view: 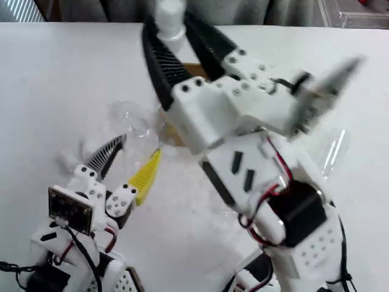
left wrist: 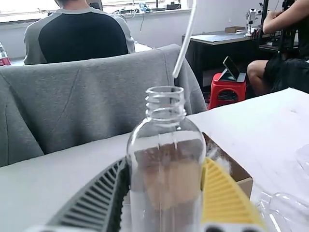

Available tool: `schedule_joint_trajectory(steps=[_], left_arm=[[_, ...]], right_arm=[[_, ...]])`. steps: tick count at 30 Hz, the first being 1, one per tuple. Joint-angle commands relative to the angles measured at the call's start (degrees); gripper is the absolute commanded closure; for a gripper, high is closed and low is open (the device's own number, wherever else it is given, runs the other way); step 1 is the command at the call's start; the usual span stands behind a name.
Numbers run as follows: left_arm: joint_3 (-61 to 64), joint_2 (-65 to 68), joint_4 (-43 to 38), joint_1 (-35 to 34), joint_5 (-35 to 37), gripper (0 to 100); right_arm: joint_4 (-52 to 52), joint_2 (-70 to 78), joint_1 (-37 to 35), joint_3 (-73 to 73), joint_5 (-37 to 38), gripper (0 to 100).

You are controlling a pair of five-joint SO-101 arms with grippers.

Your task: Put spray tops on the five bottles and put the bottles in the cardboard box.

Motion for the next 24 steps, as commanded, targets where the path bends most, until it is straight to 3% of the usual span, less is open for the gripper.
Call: schedule_joint_trajectory(steps=[1, 6, 17, 24], left_arm=[[4.75, -0.31, -5.1, 0.66, 0.26, 92], [9.14, -0.4, -9.05, 0.66, 0.26, 92], [9.23, -0.48, -8.97, 0.66, 0.26, 92], [9.32, -0.48, -8.7, 0.31, 0.18, 92]], right_arm=[[-1.27, -0.04, -2.51, -2.29, 1.14, 98.3], [-0.13, 0.22, -2.59, -2.29, 1.05, 98.3], [0.22, 0.4, -2.33, 0.97, 1.41, 98.3], [-5.05, -0.22, -2.24, 7.12, 1.41, 98.3]])
